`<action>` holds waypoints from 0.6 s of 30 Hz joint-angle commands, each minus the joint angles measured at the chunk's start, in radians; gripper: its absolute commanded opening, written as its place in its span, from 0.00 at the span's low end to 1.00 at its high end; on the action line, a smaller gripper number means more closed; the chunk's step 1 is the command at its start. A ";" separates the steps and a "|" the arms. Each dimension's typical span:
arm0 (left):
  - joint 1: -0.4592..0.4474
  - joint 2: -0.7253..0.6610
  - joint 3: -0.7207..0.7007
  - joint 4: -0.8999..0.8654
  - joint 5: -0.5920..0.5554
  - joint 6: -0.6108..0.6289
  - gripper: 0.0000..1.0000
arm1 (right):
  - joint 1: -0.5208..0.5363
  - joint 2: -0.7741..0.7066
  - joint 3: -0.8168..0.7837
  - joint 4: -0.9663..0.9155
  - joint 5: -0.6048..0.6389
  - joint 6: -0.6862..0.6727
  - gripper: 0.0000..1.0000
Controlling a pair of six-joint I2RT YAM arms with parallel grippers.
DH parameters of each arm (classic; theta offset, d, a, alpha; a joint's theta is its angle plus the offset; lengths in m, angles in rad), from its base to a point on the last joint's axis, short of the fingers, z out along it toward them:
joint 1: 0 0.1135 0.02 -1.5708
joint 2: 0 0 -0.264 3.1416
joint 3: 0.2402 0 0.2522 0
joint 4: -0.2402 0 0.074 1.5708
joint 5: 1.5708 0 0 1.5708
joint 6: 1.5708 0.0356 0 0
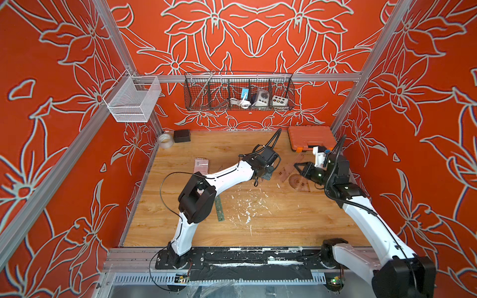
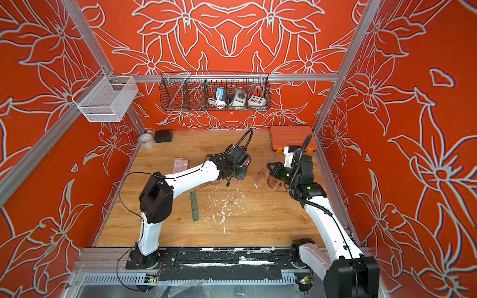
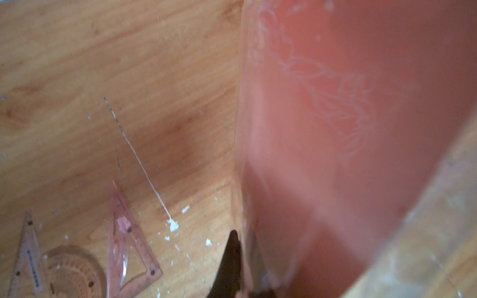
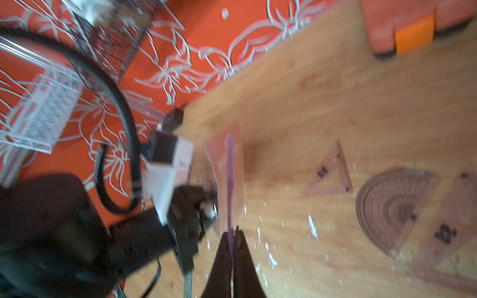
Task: Open the ruler set and take out the ruler
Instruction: Place the ruler set bag at the center of the board.
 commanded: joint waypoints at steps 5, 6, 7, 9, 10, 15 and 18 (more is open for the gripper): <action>0.010 0.235 0.302 -0.189 -0.167 0.219 0.00 | 0.008 0.014 -0.183 -0.123 -0.160 -0.080 0.00; 0.012 0.266 0.342 -0.213 -0.192 0.232 0.00 | 0.009 0.021 -0.191 -0.143 -0.153 -0.093 0.00; 0.013 0.304 0.396 -0.247 -0.214 0.248 0.00 | 0.010 0.033 -0.199 -0.156 -0.145 -0.103 0.00; 0.017 0.360 0.468 -0.290 -0.244 0.266 0.00 | 0.013 0.059 -0.218 -0.140 -0.147 -0.113 0.00; 0.020 0.381 0.487 -0.292 -0.235 0.273 0.00 | 0.012 0.079 -0.221 -0.133 -0.145 -0.117 0.00; 0.026 0.440 0.530 -0.295 -0.164 0.266 0.00 | 0.022 0.192 -0.207 -0.054 -0.170 -0.118 0.00; 0.026 0.462 0.532 -0.284 -0.153 0.267 0.00 | 0.032 0.244 -0.186 -0.019 -0.176 -0.117 0.00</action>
